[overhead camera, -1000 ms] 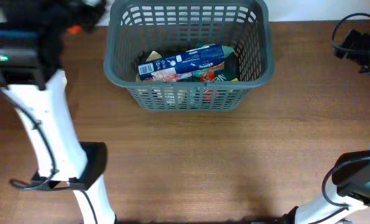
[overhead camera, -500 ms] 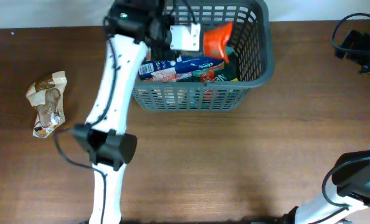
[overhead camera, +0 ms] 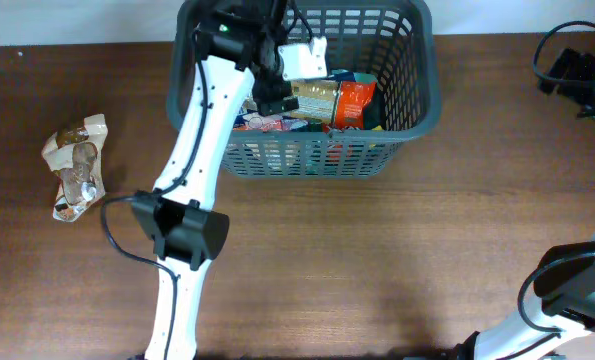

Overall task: Pack container
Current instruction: 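Carry the wafer pack into the basket and release it, then grasp the crumpled beige snack bag with the left gripper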

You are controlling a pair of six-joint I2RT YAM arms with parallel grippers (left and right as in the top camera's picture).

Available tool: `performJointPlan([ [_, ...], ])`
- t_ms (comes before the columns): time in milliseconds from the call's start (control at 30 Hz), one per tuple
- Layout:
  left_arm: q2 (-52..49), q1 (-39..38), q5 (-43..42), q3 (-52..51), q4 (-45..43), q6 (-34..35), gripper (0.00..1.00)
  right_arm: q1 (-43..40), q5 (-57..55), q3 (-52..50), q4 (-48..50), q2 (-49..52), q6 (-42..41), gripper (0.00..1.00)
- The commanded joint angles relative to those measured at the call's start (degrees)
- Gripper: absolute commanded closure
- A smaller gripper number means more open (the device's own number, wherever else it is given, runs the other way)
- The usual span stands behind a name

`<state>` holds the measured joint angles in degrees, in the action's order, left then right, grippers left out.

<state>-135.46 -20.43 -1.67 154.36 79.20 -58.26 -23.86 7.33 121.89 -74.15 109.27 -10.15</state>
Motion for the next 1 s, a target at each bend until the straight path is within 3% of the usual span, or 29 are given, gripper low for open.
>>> performJointPlan([
  [0, 7.82, 2.49, 7.72, 3.76, -0.13, 12.09, 0.01, -0.17, -0.33, -0.17, -0.02, -0.02, 0.0, 0.01],
  [200, 18.49, 12.04, 8.98, 1.44, -0.31, 19.15, 0.01, -0.17, -0.31, -0.17, 0.0, -0.02, 0.0, 0.01],
  [433, 27.41, 29.83, 5.81, -16.63, -2.73, 27.19, 0.01, -0.17, -0.33, -0.17, 0.0, -0.02, 0.0, 0.01],
  [700, 23.78, 45.66, 1.42, -45.03, -6.67, 39.06, 0.01, -0.17, -0.33, -0.17, 0.0, -0.02, 0.0, 0.01],
  [967, 14.91, 48.0, 3.67, -51.95, -13.16, 44.61, 0.01, -0.17, -0.33, -0.17, -0.02, -0.02, 0.0, 0.01],
])
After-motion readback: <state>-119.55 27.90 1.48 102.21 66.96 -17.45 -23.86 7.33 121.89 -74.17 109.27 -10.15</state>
